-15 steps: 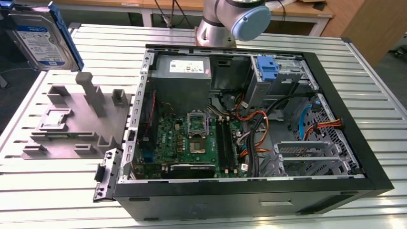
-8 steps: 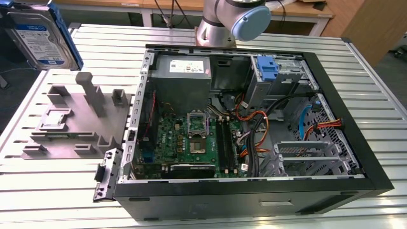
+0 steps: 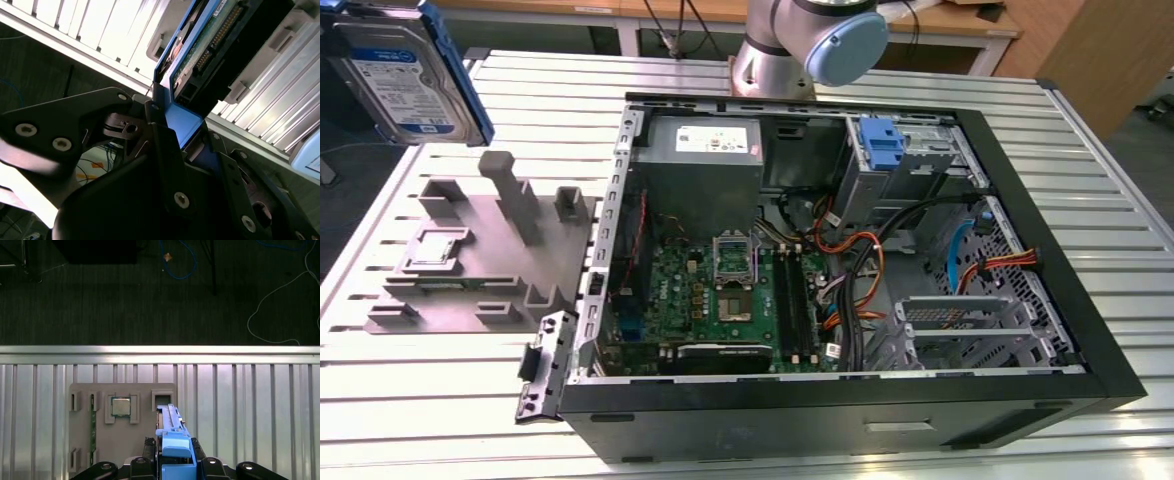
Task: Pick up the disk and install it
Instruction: 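Pick up the disk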
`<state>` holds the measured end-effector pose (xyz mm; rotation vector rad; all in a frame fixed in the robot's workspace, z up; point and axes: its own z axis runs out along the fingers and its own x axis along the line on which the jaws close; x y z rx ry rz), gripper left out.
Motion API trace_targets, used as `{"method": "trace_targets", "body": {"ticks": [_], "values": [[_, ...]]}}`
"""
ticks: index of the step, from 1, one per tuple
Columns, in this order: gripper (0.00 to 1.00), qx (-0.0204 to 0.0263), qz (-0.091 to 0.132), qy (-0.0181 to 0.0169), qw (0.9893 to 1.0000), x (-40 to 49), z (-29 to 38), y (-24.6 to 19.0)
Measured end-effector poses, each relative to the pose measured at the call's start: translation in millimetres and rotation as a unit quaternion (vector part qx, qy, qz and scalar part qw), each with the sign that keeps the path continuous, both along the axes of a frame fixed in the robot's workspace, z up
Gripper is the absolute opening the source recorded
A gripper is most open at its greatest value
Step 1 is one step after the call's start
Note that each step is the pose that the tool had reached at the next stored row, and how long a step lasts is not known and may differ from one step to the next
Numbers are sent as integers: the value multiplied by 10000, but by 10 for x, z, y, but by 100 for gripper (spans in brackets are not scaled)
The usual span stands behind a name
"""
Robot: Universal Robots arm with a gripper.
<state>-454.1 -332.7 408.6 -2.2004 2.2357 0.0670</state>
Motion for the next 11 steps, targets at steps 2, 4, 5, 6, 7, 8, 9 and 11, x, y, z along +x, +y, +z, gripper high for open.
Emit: {"method": "trace_targets", "body": {"ticks": [2, 4, 5, 6, 7, 8, 9, 11], "values": [[37, 0, 0, 0, 10000, 0, 5, 0], [37, 0, 0, 0, 10000, 0, 11, 0], [37, 0, 0, 0, 10000, 0, 13, 0], [37, 0, 0, 0, 10000, 0, 16, 0], [37, 0, 0, 0, 10000, 0, 19, 0], [37, 0, 0, 0, 10000, 0, 23, 0], [37, 0, 0, 0, 10000, 0, 25, 0], [37, 0, 0, 0, 10000, 0, 33, 0]]}}
